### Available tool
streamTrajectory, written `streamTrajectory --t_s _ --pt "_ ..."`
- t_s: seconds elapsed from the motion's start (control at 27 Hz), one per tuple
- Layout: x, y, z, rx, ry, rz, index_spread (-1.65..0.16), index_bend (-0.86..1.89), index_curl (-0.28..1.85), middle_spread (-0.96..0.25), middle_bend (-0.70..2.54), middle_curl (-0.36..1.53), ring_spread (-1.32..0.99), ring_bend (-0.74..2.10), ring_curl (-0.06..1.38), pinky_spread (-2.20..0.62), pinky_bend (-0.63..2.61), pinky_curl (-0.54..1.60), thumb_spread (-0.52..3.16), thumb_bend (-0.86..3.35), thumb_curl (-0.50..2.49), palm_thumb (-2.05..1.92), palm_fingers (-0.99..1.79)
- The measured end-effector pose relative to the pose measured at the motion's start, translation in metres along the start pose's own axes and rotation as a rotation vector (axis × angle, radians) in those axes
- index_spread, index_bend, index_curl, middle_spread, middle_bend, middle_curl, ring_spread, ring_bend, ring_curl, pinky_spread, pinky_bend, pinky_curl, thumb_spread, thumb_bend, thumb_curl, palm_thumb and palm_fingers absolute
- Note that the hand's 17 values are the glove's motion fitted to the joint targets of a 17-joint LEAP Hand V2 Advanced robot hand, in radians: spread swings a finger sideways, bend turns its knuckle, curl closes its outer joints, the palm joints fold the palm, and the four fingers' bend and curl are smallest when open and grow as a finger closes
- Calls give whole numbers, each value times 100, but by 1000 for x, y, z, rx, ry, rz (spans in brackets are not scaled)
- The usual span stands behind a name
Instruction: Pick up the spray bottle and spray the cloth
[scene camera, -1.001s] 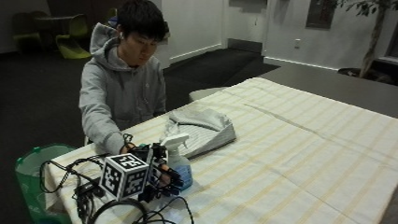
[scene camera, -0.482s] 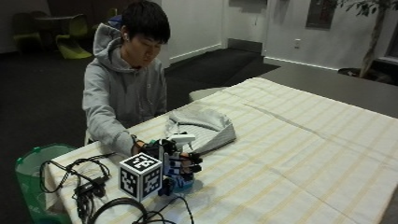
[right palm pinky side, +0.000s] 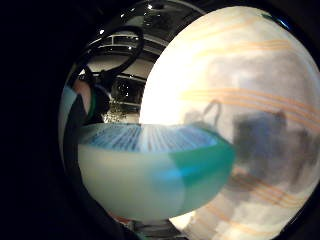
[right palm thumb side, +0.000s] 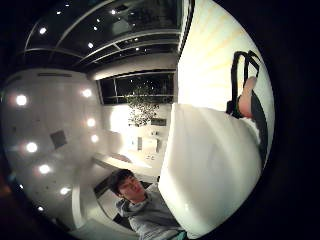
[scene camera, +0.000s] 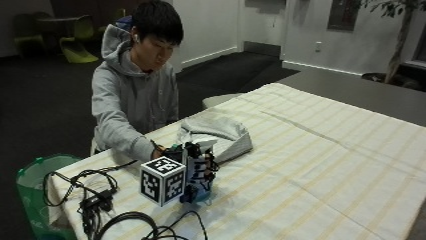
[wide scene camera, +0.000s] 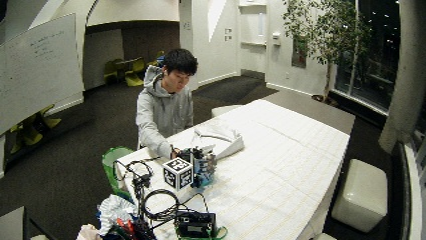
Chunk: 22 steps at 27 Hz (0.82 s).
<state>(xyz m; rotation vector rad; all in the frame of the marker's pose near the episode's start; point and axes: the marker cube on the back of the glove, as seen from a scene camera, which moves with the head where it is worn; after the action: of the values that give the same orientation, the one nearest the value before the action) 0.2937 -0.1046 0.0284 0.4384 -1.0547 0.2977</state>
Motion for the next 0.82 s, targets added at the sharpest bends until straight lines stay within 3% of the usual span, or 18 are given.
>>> streamTrajectory --t_s 0.22,0.82 --pt "-18 2 26 1 182 -38 -20 42 46 -6 58 48 -16 48 38 -12 23 30 43 -3 56 100 138" --pt "-112 43 73 -301 859 -42 -18 53 54 -6 65 52 -17 57 45 -24 32 38 16 -3 64 97 141"
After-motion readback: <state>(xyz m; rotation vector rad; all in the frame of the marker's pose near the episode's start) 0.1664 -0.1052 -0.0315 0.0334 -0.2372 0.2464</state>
